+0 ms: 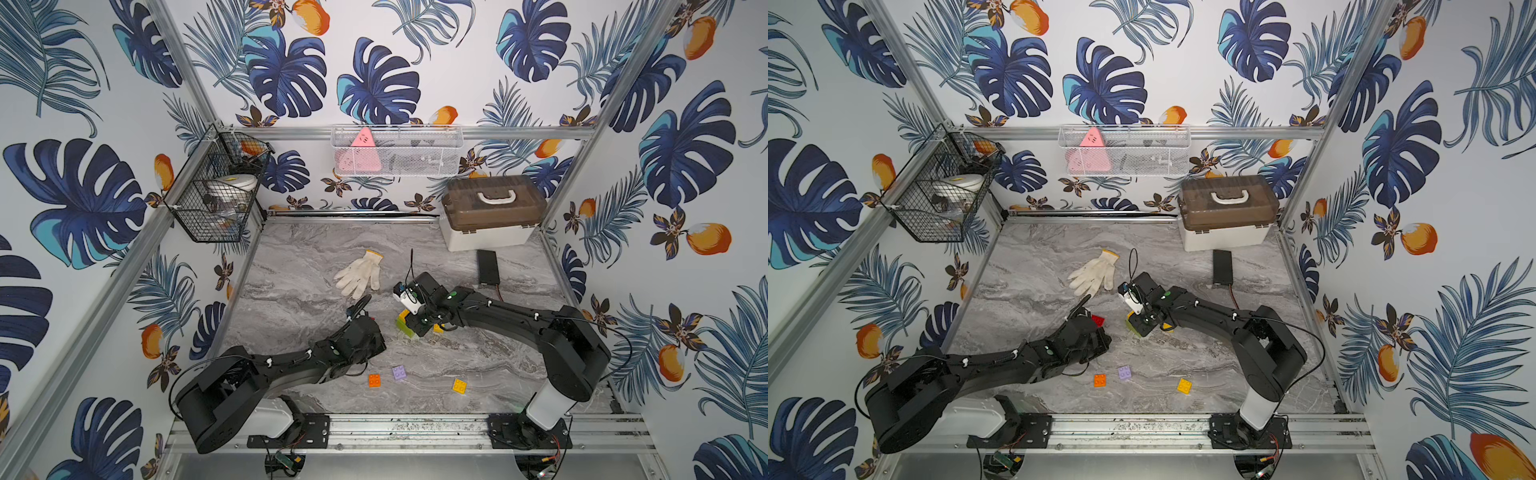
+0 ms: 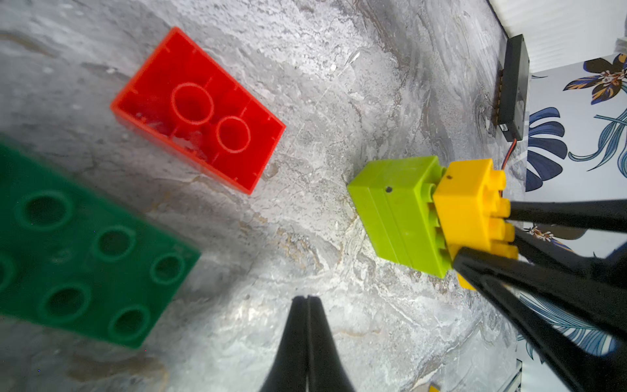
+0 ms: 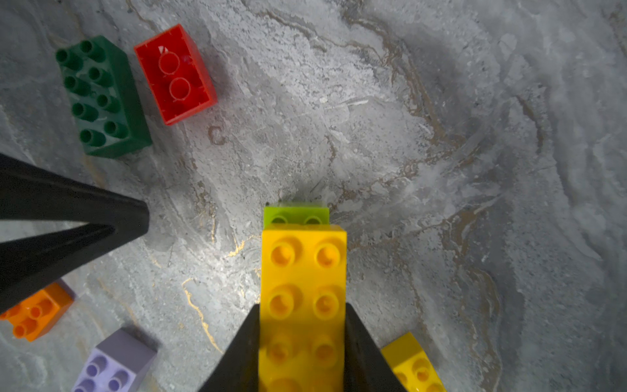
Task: Assemble the number 1 with lego
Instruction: Assemble the lego brick with the lego brick.
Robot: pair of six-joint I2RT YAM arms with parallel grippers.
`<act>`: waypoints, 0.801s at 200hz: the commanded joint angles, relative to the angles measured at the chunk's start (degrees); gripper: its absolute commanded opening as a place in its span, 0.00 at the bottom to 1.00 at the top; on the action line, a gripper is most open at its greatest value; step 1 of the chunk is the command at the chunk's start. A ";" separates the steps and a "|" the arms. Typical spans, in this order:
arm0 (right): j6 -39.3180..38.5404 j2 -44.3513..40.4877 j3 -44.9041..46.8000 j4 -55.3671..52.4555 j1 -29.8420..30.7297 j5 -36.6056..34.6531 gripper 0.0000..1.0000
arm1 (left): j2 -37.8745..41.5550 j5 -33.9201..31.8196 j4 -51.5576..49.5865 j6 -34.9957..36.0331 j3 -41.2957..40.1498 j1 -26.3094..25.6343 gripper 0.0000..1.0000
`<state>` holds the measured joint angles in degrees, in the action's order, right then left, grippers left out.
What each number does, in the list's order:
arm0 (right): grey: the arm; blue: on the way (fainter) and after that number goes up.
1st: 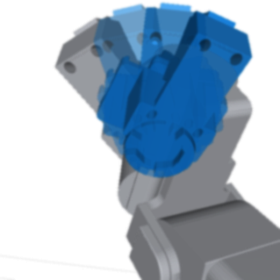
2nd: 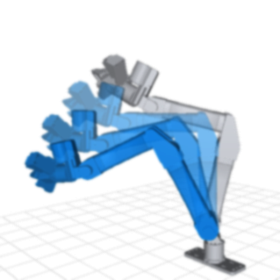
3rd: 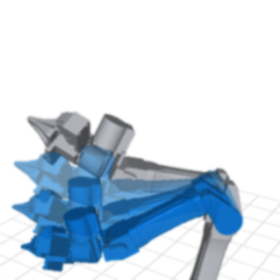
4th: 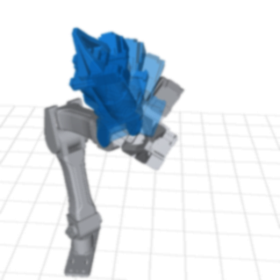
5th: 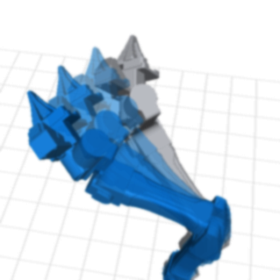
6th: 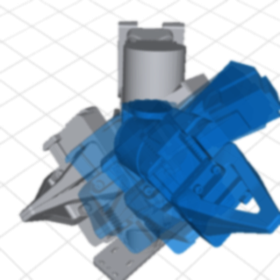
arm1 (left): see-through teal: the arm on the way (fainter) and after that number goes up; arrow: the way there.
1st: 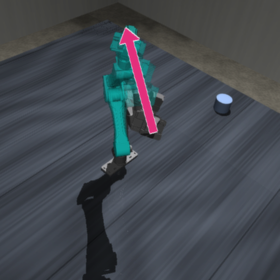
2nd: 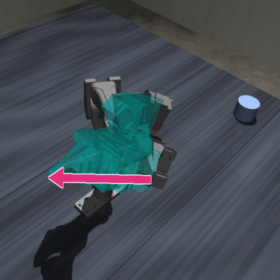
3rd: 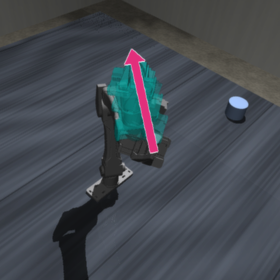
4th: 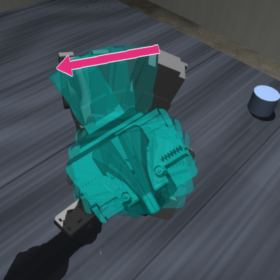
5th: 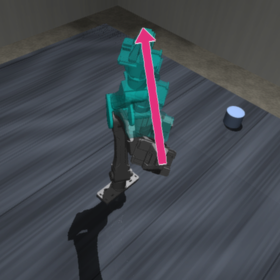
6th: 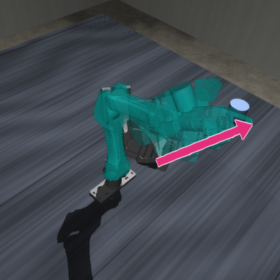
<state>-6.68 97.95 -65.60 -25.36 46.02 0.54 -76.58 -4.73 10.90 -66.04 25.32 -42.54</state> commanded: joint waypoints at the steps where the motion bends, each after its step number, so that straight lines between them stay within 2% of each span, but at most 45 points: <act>1: -0.18 0.46 -1.28 0.49 0.18 0.34 0.38 | 0.45 -0.72 0.08 0.34 -0.51 0.05 0.00; 160: 1.01 1.55 -0.06 0.23 0.23 0.73 0.40 | 0.68 -0.89 0.28 0.04 -0.88 0.09 0.00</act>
<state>-6.50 99.46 -65.89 -25.02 46.09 0.95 -76.36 -4.71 10.87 -66.11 24.60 -42.54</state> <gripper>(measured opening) 0.393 0.061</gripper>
